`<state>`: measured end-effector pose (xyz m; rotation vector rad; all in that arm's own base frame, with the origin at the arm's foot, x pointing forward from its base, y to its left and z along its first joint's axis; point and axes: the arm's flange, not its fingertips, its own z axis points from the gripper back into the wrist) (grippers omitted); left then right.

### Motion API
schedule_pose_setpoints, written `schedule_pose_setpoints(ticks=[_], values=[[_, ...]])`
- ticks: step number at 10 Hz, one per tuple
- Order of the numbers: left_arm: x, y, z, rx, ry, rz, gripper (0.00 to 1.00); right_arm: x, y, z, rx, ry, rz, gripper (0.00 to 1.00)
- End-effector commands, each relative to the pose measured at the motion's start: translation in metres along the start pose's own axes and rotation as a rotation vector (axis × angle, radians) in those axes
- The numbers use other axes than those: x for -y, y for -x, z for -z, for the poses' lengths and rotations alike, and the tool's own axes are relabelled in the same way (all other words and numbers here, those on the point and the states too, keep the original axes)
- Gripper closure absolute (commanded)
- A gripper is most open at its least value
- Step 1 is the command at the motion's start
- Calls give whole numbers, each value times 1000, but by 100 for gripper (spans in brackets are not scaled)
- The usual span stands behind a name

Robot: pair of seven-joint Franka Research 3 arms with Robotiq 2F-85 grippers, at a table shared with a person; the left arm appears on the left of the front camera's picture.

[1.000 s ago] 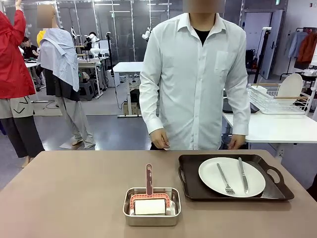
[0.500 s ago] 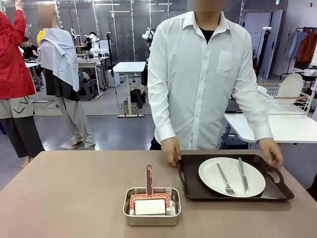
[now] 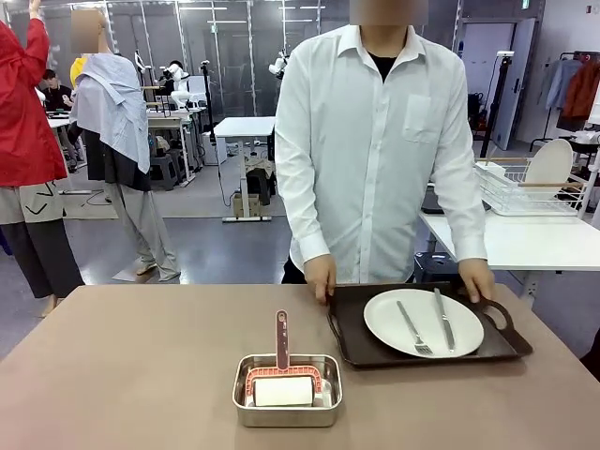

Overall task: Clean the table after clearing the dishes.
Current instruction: When the right (or left) Handle tray is removed, use the right hand (or left hand) to clean the right (or left) side of the table with the Lint Roller.

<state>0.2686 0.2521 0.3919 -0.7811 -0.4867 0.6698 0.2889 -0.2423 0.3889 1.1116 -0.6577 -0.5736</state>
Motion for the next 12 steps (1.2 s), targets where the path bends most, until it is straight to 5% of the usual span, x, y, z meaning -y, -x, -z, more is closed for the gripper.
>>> schedule_pose_setpoints(ticks=[1, 12], values=[[0, -2, -4, 4, -4, 3, 0, -2, 0, -1, 3, -12, 3, 0], [0, -2, -4, 4, -4, 3, 0, -2, 0, -1, 3, -12, 3, 0]])
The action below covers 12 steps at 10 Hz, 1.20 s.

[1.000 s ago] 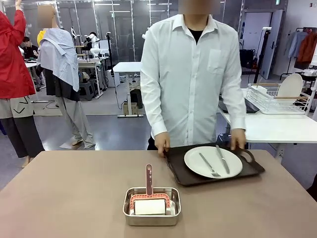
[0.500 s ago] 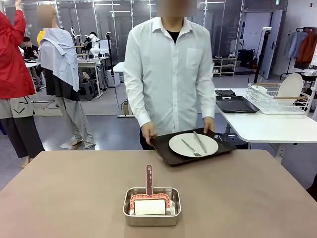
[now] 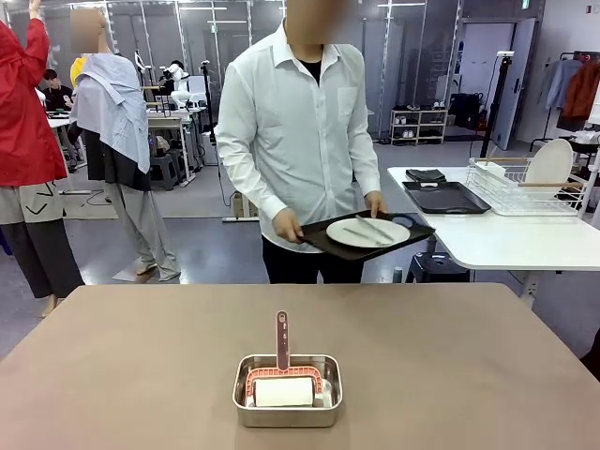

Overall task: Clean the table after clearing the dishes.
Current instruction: When the right (or left) Handle tray is removed, use the right hand (or left hand) to clean the right (or left) side of the table with the Lint Roller.

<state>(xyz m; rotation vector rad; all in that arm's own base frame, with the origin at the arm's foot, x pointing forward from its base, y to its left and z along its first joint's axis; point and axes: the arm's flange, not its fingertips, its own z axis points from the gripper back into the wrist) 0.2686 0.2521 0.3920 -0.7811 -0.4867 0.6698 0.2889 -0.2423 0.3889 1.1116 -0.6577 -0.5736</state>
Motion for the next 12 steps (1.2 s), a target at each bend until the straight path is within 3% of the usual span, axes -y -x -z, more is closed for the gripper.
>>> schedule_pose_setpoints(ticks=[1, 4, 7, 10, 12], values=[[0, -2, -4, 4, -4, 3, 0, 0, 0, 0, 0, 0, 0, 0], [0, -2, -4, 4, -4, 3, 0, -76, -7, 52, -138, 12, -247, 0], [0, -2, -4, 4, -4, 3, 0, -180, -1, 138, -401, 77, -573, 0], [0, -2, -4, 4, -4, 3, 0, -253, 51, 262, -659, 110, -864, 0], [0, -2, -4, 4, -4, 3, 0, -266, 93, 318, -781, 137, -992, 0]])
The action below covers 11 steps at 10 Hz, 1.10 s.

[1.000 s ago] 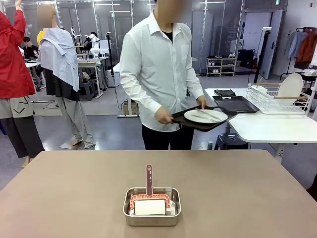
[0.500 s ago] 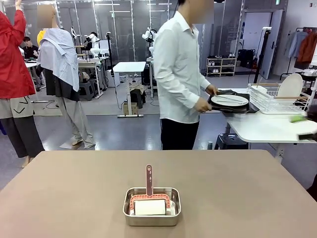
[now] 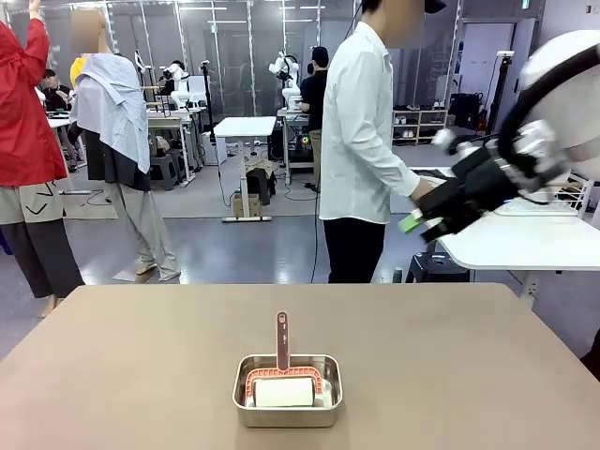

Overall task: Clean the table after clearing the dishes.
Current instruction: When the right (or left) Handle tray is removed, use the right hand (or left hand) to clean the right (or left) side of the table with the Lint Roller.

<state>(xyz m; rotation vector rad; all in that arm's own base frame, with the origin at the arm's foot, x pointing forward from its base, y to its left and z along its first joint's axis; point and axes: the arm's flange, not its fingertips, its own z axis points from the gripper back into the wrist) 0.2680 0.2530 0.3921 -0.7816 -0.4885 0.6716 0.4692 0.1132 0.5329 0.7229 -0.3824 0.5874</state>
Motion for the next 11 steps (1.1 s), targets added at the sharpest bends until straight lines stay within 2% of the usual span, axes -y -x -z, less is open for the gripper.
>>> schedule_pose_setpoints(ticks=[1, 2, 4, 5, 11], values=[[1, -2, -3, 2, -5, 5, 0, 2, -11, 29, -81, 50, -108, 0], [1, -2, -3, 2, -5, 5, 0, -6, -12, 52, -132, 70, -153, 0], [1, -2, -3, 2, -5, 5, 0, -9, -5, 70, -174, 75, -190, 0], [1, -2, -3, 2, -5, 5, 0, -11, -10, 66, -151, 45, -126, 0], [1, -2, -3, 2, -5, 5, 0, -11, -10, 66, -151, 45, -126, 0]])
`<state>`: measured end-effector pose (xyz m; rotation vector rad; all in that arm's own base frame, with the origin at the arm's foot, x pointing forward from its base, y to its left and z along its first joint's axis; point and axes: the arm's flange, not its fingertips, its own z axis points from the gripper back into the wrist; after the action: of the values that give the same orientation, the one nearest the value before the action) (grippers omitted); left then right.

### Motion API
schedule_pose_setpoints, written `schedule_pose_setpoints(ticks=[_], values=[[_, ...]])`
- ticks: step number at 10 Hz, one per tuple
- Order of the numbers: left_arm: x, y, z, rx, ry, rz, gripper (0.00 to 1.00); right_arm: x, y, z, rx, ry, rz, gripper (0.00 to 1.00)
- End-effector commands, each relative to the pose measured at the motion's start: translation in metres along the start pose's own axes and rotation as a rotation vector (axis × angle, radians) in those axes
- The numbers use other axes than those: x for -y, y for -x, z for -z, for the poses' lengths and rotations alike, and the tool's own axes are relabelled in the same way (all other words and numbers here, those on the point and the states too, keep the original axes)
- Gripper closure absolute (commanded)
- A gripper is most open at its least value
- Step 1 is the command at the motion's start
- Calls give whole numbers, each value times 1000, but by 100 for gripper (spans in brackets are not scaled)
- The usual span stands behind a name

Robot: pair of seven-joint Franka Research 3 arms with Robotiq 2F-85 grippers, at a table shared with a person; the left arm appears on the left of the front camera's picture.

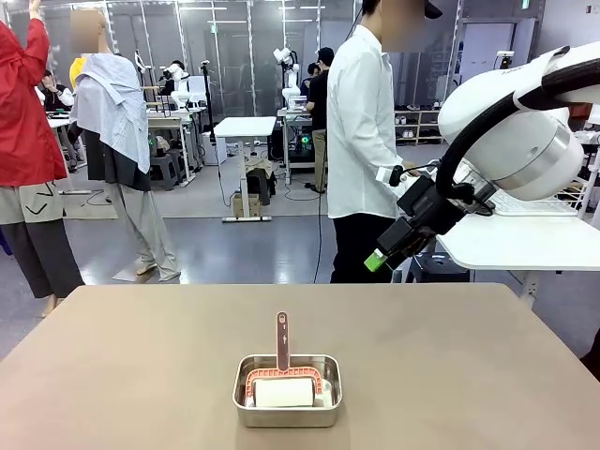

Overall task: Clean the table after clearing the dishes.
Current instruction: When the right (or left) Handle tray is removed, use the right hand (or left hand) to clean the right (or left) side of the table with the Lint Roller.

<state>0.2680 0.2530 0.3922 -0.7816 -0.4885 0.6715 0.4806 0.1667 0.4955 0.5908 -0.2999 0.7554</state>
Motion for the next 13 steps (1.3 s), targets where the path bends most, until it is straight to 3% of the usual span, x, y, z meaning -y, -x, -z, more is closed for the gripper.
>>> schedule_pose_setpoints(ticks=[1, 2, 3, 8, 10, 13], values=[[1, -2, -3, 2, -5, 4, 0, 0, 0, 0, 0, 0, 0, 0], [1, -2, -3, 2, -5, 4, 0, -5, -18, 14, -102, 32, -125, 0], [1, -2, -3, 2, -5, 4, 0, -8, -36, 24, -112, 36, -190, 0], [1, -2, -3, 2, -5, 4, 0, -33, -127, 101, -458, 2, -631, 0], [1, -2, -3, 2, -5, 4, 0, -34, -157, 131, -557, -80, -705, 0], [1, -2, -3, 2, -5, 4, 0, -40, -184, 181, -699, -141, -704, 0]])
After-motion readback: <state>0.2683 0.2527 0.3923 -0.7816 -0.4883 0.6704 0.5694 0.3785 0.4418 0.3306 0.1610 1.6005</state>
